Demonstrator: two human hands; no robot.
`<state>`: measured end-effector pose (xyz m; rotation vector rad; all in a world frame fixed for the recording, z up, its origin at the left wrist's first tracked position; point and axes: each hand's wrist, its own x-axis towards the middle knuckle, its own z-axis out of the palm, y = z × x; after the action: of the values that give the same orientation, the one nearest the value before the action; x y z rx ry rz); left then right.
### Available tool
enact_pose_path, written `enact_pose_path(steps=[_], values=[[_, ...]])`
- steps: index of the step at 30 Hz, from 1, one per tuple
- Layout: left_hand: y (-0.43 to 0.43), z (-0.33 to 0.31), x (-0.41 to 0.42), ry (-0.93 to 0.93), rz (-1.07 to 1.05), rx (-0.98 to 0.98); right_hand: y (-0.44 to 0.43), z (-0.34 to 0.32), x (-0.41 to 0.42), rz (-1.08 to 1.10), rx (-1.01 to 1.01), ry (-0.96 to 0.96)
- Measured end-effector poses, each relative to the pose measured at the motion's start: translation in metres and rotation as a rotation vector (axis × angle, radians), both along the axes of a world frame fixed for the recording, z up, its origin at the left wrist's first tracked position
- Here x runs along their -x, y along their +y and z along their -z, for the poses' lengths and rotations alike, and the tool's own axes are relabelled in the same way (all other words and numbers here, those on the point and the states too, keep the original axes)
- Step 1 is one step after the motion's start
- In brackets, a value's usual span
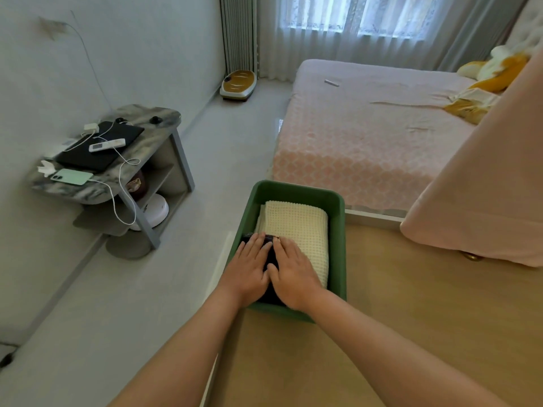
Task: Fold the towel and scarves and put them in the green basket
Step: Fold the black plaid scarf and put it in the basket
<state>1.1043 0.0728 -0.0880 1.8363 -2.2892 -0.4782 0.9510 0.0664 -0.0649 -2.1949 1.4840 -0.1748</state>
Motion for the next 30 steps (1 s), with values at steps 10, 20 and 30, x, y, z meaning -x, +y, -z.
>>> enact_pose_path(steps=[10, 20, 30], values=[[0.013, 0.009, -0.021, -0.076, -0.016, 0.057, 0.010, 0.030, 0.008, -0.031, -0.090, 0.106], [0.002, 0.001, -0.011, -0.229, -0.041, -0.065, -0.005, 0.018, 0.011, -0.064, -0.171, 0.157], [-0.007, -0.063, 0.067, 0.093, -0.119, 0.221, -0.013, -0.043, 0.098, 0.104, 0.003, -0.229]])
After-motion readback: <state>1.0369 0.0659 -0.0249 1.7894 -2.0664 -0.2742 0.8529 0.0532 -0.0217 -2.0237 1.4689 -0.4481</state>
